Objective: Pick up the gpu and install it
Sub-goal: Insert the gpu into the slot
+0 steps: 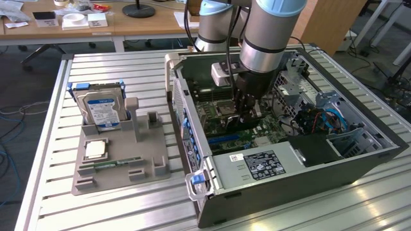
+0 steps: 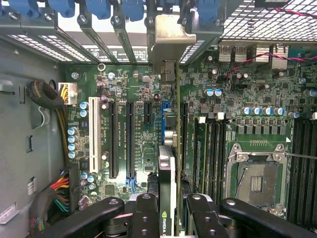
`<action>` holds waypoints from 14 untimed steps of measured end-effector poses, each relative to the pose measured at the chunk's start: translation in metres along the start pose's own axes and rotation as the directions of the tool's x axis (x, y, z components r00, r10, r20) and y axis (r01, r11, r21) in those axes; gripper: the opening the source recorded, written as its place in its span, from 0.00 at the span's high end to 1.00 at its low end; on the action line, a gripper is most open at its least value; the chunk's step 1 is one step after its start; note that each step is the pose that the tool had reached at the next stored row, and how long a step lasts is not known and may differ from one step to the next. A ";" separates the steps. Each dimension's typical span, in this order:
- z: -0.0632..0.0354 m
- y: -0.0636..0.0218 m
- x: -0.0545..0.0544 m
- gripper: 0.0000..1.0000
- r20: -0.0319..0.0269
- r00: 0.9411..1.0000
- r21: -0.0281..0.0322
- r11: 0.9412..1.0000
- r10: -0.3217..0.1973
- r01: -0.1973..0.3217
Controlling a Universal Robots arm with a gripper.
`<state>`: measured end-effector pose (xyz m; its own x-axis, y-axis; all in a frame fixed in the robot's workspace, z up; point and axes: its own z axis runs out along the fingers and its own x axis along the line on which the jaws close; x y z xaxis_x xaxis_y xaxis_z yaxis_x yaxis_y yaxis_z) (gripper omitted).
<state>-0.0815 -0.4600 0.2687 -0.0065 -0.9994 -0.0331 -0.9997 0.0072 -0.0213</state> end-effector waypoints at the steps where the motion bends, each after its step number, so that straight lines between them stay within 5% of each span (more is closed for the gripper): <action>1: 0.0000 0.0000 0.000 0.73 0.000 1.000 0.000 1.000 0.000 0.000; 14: 0.0020 0.0038 0.000 0.73 0.000 1.000 0.002 1.000 0.000 0.000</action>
<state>-0.0852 -0.4600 0.2667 -0.0065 -0.9994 -0.0329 -0.9997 0.0073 -0.0233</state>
